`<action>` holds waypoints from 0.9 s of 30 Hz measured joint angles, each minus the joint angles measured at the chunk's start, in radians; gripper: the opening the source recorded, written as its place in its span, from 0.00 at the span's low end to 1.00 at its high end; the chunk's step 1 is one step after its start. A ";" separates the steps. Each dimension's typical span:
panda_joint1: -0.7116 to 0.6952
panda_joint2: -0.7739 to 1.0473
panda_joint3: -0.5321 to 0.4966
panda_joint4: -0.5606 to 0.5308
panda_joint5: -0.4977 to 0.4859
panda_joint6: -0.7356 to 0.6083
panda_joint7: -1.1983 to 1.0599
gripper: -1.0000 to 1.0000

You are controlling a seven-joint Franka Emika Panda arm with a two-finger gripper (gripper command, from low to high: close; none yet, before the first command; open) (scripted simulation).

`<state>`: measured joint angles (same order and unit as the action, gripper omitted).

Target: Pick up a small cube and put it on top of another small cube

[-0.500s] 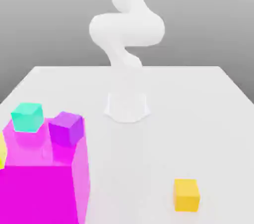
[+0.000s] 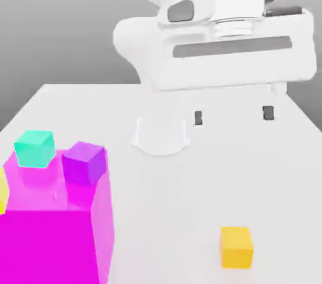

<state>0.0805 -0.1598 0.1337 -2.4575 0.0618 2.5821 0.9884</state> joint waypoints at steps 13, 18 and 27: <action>0.118 0.475 -0.026 -0.064 -0.173 0.252 0.252 0.50; 0.135 0.538 -0.046 -0.052 -0.190 0.304 0.266 0.00; 0.107 0.386 -0.007 -0.081 -0.139 0.181 0.230 0.00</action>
<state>0.1874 0.2262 0.1263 -2.5384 -0.0773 2.7626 1.2183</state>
